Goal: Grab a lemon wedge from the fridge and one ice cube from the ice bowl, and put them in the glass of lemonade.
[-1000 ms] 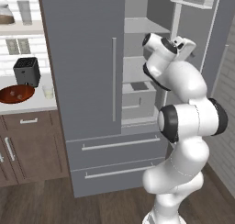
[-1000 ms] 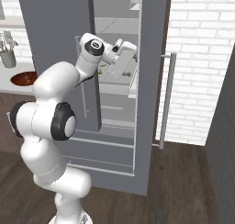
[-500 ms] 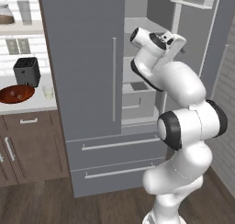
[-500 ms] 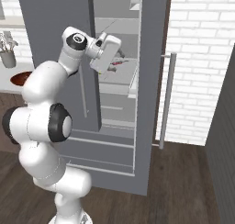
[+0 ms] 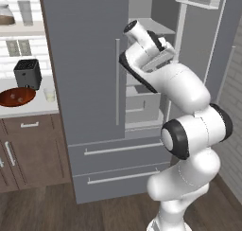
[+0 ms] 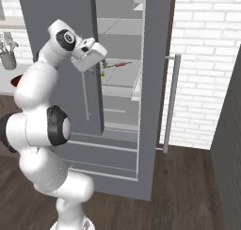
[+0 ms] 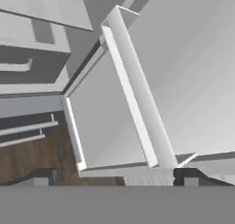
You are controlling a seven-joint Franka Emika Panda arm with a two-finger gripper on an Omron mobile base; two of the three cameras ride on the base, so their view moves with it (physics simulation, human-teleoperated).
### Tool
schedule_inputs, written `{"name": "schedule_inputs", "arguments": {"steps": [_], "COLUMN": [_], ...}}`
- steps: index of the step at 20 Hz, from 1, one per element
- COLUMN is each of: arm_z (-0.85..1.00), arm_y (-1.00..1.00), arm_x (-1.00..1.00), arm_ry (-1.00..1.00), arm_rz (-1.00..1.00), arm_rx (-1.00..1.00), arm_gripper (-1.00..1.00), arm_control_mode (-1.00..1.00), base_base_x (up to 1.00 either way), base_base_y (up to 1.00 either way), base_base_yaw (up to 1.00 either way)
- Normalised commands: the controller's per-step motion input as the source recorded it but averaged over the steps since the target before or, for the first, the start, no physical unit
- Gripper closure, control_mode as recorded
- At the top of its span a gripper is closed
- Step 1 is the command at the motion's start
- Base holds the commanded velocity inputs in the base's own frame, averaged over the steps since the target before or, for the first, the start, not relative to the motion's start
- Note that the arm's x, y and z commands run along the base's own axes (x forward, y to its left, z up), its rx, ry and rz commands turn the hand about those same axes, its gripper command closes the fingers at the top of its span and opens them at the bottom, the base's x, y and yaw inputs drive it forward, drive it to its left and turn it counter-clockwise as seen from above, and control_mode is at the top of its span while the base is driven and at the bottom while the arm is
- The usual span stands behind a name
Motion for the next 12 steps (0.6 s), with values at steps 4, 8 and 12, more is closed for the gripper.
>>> {"name": "schedule_inputs", "arguments": {"steps": [4,8,12], "arm_z": [-0.76,-0.52,-0.21], "arm_y": [0.45,0.33,0.29], "arm_x": [-0.27,-0.57,-0.56], "arm_ry": [-0.25,-0.31,-0.39], "arm_rz": [0.11,0.15,0.21], "arm_rx": [0.56,0.44,0.30], "arm_gripper": [-1.00,-1.00,-1.00], "arm_control_mode": [-1.00,-1.00,-1.00], "base_base_x": [0.00,0.00,0.00], "base_base_y": [0.00,0.00,0.00], "base_base_yaw": [0.00,0.00,0.00]}}
